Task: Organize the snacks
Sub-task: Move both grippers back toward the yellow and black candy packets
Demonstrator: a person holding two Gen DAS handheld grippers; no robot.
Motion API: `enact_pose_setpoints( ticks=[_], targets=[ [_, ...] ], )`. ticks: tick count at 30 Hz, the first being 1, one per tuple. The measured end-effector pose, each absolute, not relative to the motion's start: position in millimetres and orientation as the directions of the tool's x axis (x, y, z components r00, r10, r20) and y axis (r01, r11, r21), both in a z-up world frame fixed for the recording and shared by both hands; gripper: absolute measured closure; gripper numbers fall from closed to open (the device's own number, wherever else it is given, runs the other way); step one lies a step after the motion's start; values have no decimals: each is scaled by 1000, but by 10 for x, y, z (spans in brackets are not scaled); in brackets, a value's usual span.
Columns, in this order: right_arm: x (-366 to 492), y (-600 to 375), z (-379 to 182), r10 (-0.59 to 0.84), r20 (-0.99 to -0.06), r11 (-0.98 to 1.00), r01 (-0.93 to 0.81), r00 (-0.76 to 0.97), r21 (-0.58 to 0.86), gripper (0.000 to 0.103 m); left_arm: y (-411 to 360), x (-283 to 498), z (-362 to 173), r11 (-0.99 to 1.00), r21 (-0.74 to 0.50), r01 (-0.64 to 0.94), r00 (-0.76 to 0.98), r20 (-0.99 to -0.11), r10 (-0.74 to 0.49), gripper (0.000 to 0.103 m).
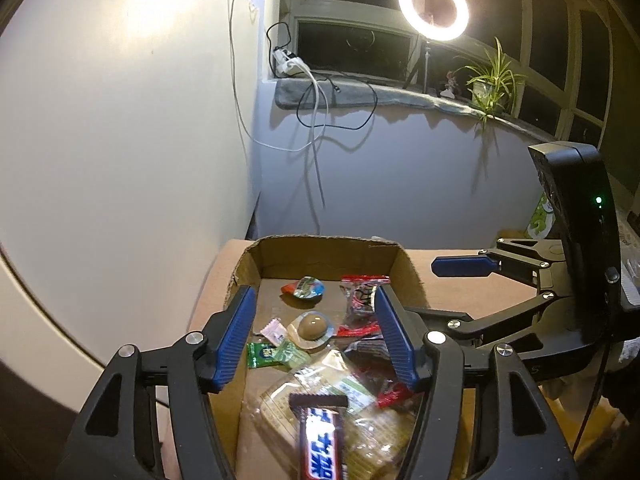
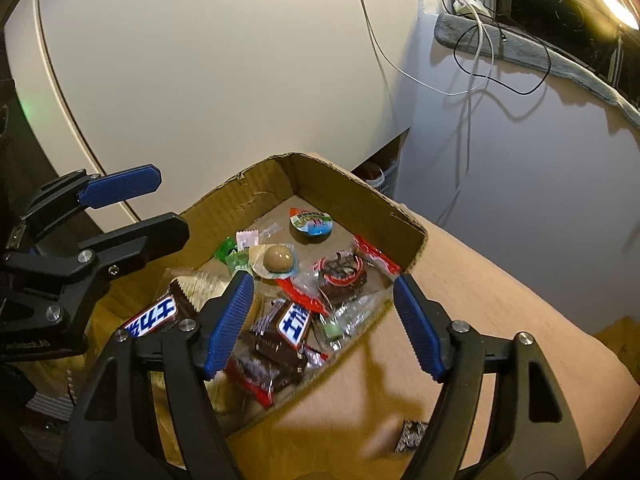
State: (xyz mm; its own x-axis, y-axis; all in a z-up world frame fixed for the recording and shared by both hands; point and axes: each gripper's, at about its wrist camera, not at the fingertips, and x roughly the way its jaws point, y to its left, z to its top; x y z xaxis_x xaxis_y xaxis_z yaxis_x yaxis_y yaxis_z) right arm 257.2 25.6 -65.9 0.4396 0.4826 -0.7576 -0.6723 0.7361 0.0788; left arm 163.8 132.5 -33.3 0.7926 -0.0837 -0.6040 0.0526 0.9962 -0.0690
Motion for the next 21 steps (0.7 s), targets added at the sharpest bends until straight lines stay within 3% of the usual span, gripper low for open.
enact_pose_setpoints(
  ticks=[16,21],
  targets=[
    [2231,-685,-356,536,-704,789,-573,466,221,28,832,1235,-196,988,-104,116,799,-582,-155,42],
    [2199,-1088,-368,479,-720,830,-526,502,185,28,547,1155,-254,980,-122,160,779,-593,-201,42]
  ],
)
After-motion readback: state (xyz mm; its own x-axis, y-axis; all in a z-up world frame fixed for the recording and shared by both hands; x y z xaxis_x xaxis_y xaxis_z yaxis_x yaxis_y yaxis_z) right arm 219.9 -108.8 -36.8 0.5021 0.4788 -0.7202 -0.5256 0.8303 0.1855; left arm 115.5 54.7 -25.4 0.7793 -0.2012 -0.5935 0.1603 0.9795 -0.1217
